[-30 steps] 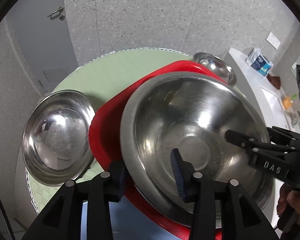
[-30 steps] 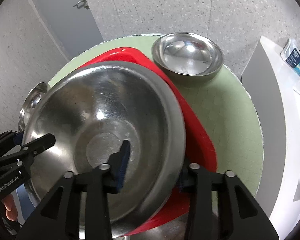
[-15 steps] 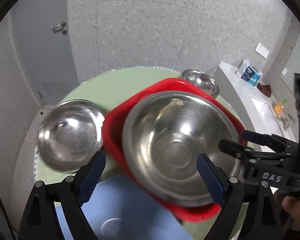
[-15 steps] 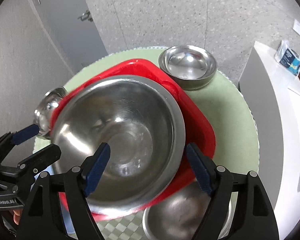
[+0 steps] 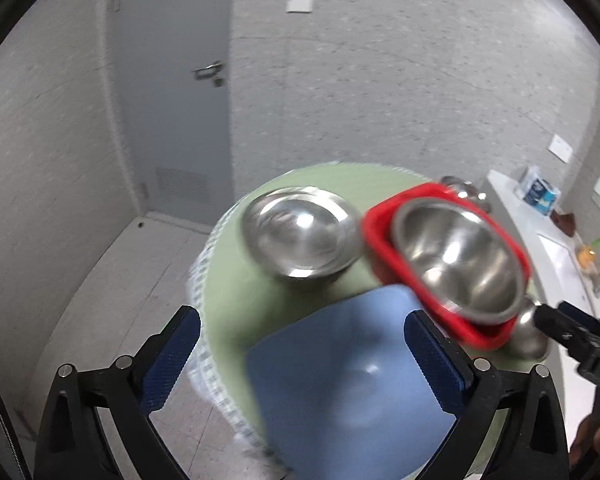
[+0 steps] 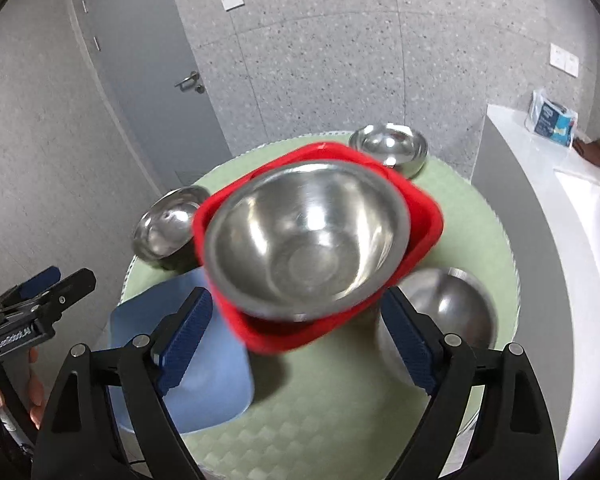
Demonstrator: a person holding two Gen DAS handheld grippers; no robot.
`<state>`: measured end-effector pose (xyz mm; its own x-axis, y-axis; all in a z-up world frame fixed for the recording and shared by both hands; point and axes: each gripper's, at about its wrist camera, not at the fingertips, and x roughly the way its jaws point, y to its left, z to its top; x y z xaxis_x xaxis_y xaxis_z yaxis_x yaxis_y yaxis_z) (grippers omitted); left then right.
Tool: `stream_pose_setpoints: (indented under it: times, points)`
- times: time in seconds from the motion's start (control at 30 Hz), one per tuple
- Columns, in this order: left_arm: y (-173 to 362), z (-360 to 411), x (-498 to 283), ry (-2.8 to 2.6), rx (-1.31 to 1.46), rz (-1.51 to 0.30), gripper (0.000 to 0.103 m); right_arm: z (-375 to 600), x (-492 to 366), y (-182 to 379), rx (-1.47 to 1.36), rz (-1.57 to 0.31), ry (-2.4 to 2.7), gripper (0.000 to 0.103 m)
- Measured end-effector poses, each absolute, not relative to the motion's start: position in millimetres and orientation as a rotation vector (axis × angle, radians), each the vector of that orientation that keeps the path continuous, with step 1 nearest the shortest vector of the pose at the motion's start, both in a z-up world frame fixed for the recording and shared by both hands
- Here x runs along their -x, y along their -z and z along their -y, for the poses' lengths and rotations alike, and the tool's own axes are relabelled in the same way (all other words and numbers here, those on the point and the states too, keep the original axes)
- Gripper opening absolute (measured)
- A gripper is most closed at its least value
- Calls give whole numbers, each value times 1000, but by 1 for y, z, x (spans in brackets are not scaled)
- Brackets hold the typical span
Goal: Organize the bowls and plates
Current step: 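Grasp the light-blue square plate edge with both grippers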
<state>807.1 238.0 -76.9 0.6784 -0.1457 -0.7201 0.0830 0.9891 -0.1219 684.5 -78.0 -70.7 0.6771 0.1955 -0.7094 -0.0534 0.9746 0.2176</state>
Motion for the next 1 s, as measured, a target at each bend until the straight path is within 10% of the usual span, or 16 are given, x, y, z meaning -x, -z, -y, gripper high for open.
stream_pose_setpoints:
  times: [0.67,0.8,1.0]
  points:
    - [147,-262,-766,105,147,-967,98,39,-653,148,-212,-920,-125,88]
    - [159,-254,-779,146,153,-1002,70,36,-651,159,-230,-950,-152,86]
    - [170,-245,-785,250,153,-1052,17,19,-651,164,-178,-983,-211,41]
